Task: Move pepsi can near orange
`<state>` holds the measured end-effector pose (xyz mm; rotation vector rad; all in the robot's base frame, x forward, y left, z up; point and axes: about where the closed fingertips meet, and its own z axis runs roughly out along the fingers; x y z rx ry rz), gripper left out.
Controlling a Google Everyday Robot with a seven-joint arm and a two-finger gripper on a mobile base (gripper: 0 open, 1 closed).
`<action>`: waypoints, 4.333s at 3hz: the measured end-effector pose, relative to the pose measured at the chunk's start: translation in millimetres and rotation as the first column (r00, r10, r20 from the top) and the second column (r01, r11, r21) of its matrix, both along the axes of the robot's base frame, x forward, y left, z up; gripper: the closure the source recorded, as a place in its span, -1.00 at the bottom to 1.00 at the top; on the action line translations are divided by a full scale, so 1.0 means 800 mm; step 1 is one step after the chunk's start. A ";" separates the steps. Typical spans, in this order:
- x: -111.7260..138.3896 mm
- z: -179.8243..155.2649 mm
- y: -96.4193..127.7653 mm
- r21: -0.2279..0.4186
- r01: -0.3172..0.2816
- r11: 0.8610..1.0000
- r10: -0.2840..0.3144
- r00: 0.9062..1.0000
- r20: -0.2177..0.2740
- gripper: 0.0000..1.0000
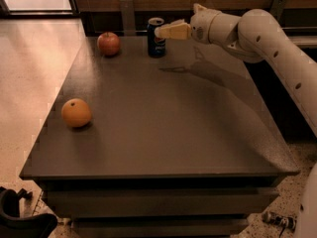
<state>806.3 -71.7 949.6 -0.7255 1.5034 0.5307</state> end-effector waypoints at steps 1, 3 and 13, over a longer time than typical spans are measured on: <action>0.027 -0.012 0.010 0.030 -0.012 0.999 0.013 1.000 -0.004 -1.00; 0.056 -0.040 0.042 0.053 -0.044 0.998 0.046 0.998 -0.047 -1.00; -0.143 0.059 0.014 0.059 -0.194 0.979 0.199 0.976 -0.092 1.00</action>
Offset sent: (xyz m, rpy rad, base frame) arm 0.0561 0.0333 -0.0353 0.0452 0.0589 0.0480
